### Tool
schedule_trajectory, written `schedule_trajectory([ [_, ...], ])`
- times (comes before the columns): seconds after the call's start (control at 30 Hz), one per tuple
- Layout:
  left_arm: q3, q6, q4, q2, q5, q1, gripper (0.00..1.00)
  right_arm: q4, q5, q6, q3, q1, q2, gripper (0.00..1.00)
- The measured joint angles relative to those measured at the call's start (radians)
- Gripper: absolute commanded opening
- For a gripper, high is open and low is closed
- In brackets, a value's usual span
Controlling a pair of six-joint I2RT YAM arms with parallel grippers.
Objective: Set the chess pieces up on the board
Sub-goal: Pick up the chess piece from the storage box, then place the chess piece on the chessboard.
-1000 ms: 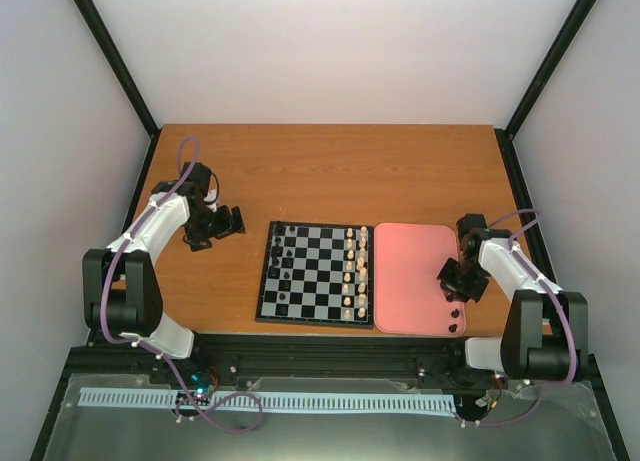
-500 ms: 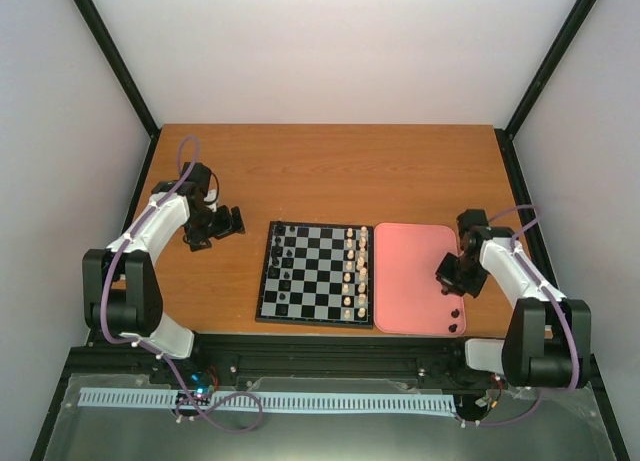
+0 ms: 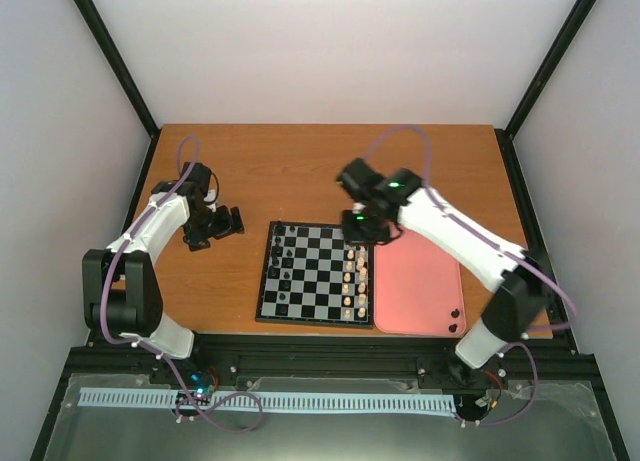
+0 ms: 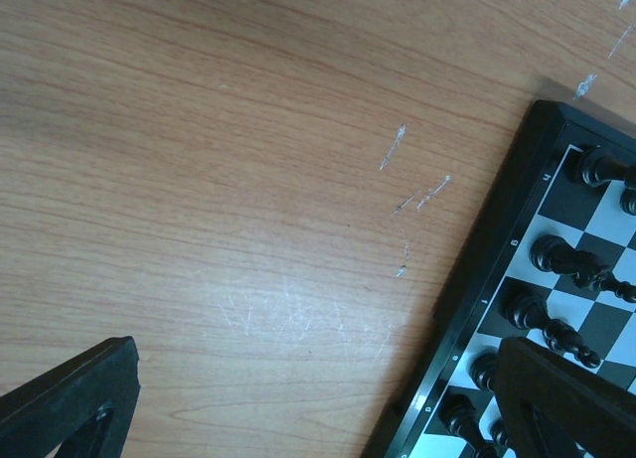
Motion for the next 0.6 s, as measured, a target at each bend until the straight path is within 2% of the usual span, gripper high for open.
schedule_trajectory([
  [0.17,0.000,0.000,-0.002,-0.014,-0.007,0.000,1.00,-0.079,-0.004,-0.008,0.348,0.237,0.316,0.03],
  [0.3,0.000,0.000,-0.003,-0.026,-0.016,0.000,1.00,-0.108,-0.045,-0.029,0.566,0.361,0.507,0.03],
  [0.4,0.000,0.000,-0.002,-0.035,-0.018,0.000,1.00,-0.121,-0.079,-0.045,0.632,0.400,0.579,0.03],
  [0.6,0.000,0.000,-0.002,-0.046,-0.016,0.000,1.00,-0.132,-0.116,-0.077,0.671,0.393,0.656,0.03],
])
